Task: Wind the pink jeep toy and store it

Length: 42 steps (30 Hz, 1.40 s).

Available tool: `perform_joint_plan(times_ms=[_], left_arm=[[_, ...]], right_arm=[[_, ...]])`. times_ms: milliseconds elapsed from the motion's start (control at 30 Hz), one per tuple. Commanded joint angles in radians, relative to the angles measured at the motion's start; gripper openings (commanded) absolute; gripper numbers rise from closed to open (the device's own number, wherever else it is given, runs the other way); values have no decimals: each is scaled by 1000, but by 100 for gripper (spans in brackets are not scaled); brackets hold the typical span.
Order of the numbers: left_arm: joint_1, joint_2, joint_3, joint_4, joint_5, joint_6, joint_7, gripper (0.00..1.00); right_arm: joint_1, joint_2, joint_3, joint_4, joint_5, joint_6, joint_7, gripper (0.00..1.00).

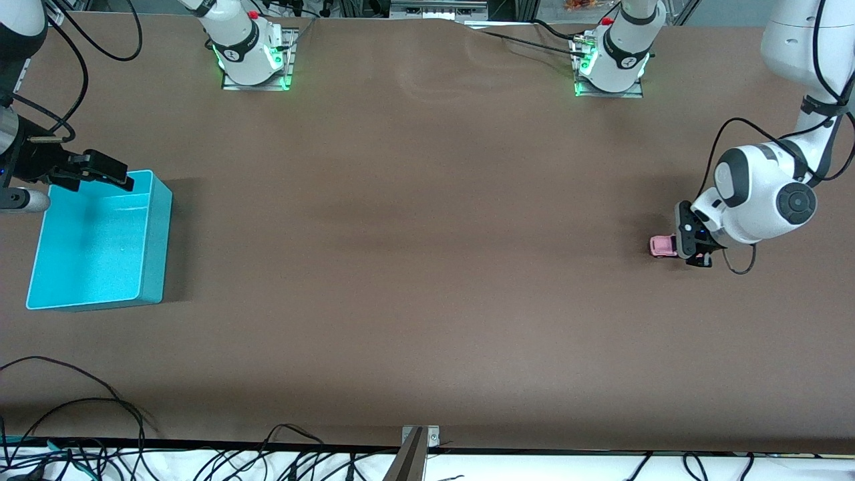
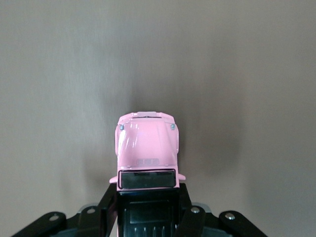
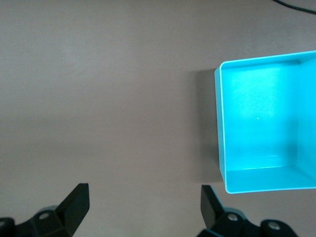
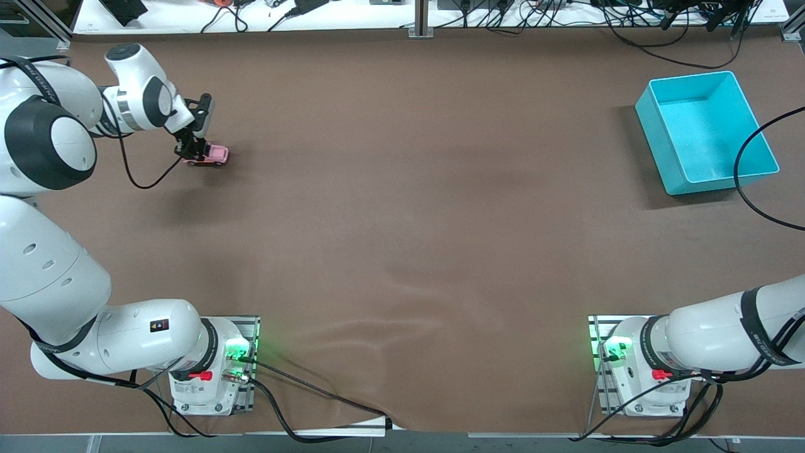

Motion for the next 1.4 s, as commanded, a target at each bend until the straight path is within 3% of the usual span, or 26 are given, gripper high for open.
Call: perform_joint_plan(times_ms=[0,567,767,800,833,867,1100,1367], left_arm=[[41,68,18,4,19,34,73,0],[70,68,68,12,19,34,165,0],[67,65,68,13,9,36,150,0],[67,65,66,14,6,36,147,12],[67,65,66,14,3,36,137,45],[67,64,66,15,3,36,130,99],[58,41,58,81,3,16,128,100],[46,10,57,187,1,-211,108,100]], right_arm=[[4,-12,0,1,-19,-35,27,100],[3,-19,3,-5,-48,-35,26,100],[3,-12,43,-9,-108,-24,58,100],[3,-13,44,-14,-108,-24,58,100],[3,-15,44,-20,-108,-24,58,100],[3,-19,44,-28,-108,-23,58,100],[3,-39,46,-55,-103,2,53,100],[-2,-38,35,-55,-100,2,43,100]])
